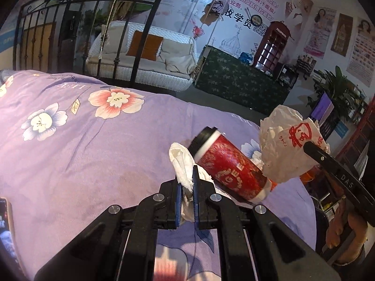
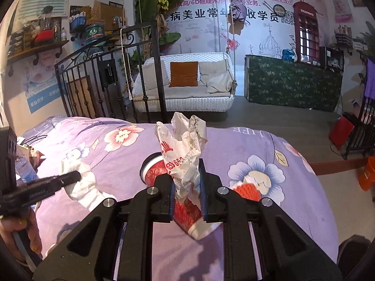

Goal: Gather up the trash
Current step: 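Carry the plastic bag and the tissue over the black bin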

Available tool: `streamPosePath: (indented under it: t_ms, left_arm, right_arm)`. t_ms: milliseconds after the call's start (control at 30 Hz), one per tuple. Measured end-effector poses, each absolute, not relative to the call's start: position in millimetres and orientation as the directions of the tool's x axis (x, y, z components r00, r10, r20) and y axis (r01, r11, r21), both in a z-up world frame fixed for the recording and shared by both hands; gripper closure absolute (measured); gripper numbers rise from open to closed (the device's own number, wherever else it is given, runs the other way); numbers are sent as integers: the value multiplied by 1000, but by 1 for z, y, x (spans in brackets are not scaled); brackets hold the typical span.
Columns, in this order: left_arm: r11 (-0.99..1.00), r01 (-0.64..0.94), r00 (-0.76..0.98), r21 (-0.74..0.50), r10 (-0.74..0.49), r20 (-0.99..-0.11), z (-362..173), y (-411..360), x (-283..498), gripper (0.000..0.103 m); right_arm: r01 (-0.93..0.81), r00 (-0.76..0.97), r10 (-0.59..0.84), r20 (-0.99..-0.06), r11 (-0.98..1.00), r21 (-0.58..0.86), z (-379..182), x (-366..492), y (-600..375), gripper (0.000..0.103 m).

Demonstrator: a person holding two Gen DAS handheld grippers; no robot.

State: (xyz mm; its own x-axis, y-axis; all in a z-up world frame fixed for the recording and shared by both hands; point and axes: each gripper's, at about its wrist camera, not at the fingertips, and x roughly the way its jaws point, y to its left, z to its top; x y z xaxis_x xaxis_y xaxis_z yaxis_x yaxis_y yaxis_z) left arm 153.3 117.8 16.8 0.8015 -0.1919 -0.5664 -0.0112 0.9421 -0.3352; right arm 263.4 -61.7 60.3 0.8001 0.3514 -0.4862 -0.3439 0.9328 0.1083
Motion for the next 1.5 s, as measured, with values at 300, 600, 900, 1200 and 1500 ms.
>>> streamPosePath:
  t_ms: [300,600,900,1200,1500]
  left_arm:
    - [931,112,775,-347,-300,-556,14,62,127,95]
    - [918,199,750,-343,-368,-550,11,19,117,96]
    - [885,327,705,-333,-463,-538,12,-28,109,96]
    - [833,459,655,-309,-552,-516,19,-71,112,95]
    - [785,550,604,-286,-610,-513,21,-115,111,95]
  right_arm:
    - [-286,804,319,-502,947,145,55,207,-107,86]
    - [-191,835,234,-498,972,136,46,155,-153,86]
    - [-46,847,123,-517,986,160,34,120,-212,86]
    - [184,830,-75,-553,972,144,27,96,-292,86]
    - [378,729,-206,-653,916,133,-8,91,-356,86]
